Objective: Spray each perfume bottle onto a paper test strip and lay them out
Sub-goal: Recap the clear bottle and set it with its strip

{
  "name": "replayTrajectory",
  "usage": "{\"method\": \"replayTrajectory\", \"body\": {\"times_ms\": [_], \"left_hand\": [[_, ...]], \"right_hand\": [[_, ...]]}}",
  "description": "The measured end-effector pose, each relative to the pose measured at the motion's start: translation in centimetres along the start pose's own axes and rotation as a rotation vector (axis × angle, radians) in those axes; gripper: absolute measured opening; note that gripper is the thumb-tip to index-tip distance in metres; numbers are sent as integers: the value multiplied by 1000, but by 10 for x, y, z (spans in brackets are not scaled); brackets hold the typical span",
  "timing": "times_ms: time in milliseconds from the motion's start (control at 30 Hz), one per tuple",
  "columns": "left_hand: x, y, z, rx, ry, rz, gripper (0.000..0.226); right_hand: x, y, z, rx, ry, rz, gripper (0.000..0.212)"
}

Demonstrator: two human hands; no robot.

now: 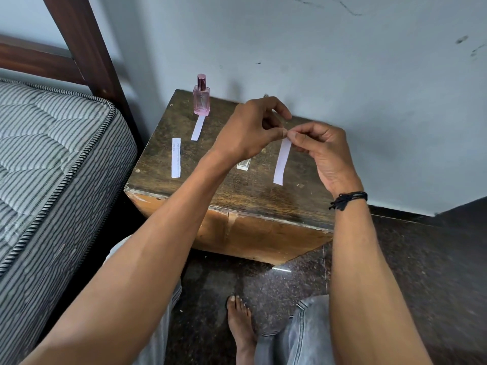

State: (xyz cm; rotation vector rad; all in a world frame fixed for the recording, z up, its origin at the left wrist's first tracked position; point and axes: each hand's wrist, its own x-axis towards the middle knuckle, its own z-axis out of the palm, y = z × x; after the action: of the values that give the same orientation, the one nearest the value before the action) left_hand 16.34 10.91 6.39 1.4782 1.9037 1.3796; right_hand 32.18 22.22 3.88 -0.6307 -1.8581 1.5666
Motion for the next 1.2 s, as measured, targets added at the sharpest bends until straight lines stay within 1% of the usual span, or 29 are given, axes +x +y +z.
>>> {"method": "replayTrajectory", "body": {"times_ms": [167, 300, 400, 467, 567, 633, 700, 800, 900, 1000, 1100, 1200], "left_hand": [[2, -6, 12, -8, 37, -4, 17], [-2, -9, 30, 11, 110, -28, 13], [-4, -5, 40, 109, 199, 74, 17], [-4, -3, 40, 146, 240, 141, 19], [-6, 1, 36, 153, 330, 200, 19], [-10, 5, 39, 168, 357, 224, 17], [-16, 7, 51, 220, 308, 258, 15], [-24, 0, 80, 403, 118, 273, 17], [-33, -14, 105, 504, -82, 176, 22], [-38, -33, 125, 566, -222, 130, 25], [-33, -50, 137, 659, -275, 175, 41], [-26, -51, 139, 611, -261, 137, 54]], "right_hand": [[4, 4, -1, 3, 76, 53, 6], [7, 13, -11, -16, 144, 100, 14], [8, 20, -21, -47, 195, 140, 8], [7, 25, -27, -81, 201, 161, 5], [8, 33, -37, -101, 212, 195, 1], [11, 38, -44, -113, 228, 221, 2], [15, 43, -51, -130, 243, 250, 1], [25, 52, -60, -175, 264, 276, 2], [33, 60, -66, -247, 294, 279, 4], [41, 68, -70, -321, 302, 286, 3], [52, 73, -75, -351, 308, 273, 4], [63, 78, -81, -347, 319, 254, 7]]}}
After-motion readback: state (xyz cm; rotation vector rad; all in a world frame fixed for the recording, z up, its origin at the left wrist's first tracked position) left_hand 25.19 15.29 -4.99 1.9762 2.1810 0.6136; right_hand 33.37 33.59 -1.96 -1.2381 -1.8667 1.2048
